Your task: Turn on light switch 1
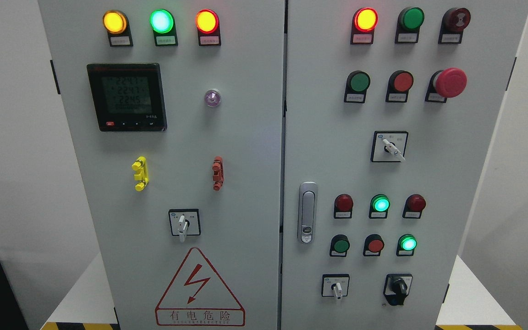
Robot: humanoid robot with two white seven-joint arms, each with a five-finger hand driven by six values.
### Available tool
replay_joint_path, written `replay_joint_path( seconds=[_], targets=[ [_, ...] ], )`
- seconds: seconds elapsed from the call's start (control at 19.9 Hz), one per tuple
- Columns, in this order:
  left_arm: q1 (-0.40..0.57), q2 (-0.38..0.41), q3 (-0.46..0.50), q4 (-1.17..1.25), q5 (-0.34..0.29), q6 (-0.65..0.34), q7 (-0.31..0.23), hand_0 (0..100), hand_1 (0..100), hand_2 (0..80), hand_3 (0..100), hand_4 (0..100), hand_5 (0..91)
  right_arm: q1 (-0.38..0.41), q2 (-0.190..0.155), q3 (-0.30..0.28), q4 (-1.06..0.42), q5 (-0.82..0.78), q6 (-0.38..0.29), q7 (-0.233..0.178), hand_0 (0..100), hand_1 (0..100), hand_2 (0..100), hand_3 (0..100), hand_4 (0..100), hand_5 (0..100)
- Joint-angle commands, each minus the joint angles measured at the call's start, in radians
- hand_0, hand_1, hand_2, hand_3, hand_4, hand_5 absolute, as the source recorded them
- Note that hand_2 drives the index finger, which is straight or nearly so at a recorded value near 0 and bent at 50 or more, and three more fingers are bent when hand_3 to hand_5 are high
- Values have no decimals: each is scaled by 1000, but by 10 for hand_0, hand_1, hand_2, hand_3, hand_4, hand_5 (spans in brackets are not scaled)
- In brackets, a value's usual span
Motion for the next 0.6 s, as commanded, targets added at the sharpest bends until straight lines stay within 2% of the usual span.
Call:
replay_joint_path(
  seconds=[0.0,0.25,0.4,0.55],
  targets=[
    [29,1,-8,-23,-1,-7,-2,264,0,0,0,0,0,0,0,-1,0,0,0,0,0,0,0,0,0,0],
    [128,13,-8,-238,-13,-5,-42,265,0,0,0,0,0,0,0,0,0,0,0,0,0,0,0,0,0,0],
    [135,15,-4,-316,-56,-19,-42,262,0,0,0,0,0,0,0,-1,0,0,0,0,0,0,0,0,0,0],
    [216,29,19,-518,-58,-22,-49,261,0,0,0,16,0,0,0,0,0,0,0,0,0,0,0,0,0,0]
  ],
)
